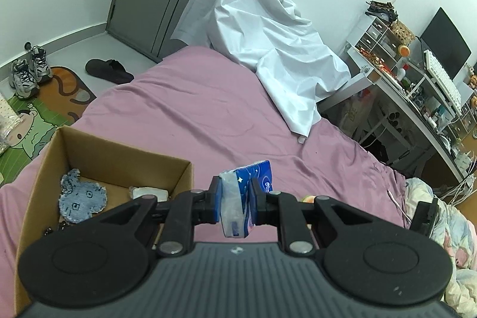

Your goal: Organize soft objects

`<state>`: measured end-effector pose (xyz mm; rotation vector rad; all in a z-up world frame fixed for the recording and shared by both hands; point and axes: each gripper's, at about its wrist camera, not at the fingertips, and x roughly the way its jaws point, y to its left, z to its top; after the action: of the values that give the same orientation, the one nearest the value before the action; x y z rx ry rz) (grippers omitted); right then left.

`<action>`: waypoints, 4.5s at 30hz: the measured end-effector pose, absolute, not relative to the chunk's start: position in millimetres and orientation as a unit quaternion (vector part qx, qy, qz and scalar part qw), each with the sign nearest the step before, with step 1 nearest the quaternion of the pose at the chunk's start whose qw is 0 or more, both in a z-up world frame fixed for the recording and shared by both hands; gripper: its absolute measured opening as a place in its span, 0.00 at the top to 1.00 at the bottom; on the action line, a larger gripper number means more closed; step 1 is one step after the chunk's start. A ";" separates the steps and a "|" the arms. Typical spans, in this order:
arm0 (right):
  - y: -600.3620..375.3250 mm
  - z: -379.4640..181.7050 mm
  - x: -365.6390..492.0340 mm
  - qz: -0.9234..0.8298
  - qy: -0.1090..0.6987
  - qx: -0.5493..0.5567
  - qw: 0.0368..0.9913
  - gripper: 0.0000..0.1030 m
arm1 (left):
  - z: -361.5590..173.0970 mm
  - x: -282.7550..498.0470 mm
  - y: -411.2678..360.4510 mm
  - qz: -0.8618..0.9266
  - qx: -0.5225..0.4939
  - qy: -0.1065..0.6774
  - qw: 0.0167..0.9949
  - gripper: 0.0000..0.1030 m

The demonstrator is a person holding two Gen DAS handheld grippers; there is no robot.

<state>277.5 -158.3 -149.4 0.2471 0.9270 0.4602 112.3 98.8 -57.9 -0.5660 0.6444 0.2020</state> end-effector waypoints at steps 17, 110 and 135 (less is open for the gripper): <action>-141.9 -92.5 228.7 0.287 0.383 0.115 0.870 0.93 | -39.8 79.6 112.0 0.113 -0.280 0.279 0.912 0.83; -121.2 5.7 137.8 0.428 0.367 0.056 0.824 0.04 | -3.0 -35.7 126.2 0.208 -0.243 0.338 0.885 0.04; -211.6 60.6 130.4 0.410 0.367 0.046 0.834 0.00 | 61.6 -30.6 36.5 0.162 -0.201 0.340 0.905 0.00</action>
<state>130.4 -211.6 60.6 0.0966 0.7779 0.8682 -30.6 36.5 61.6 -0.4146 0.7020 0.3337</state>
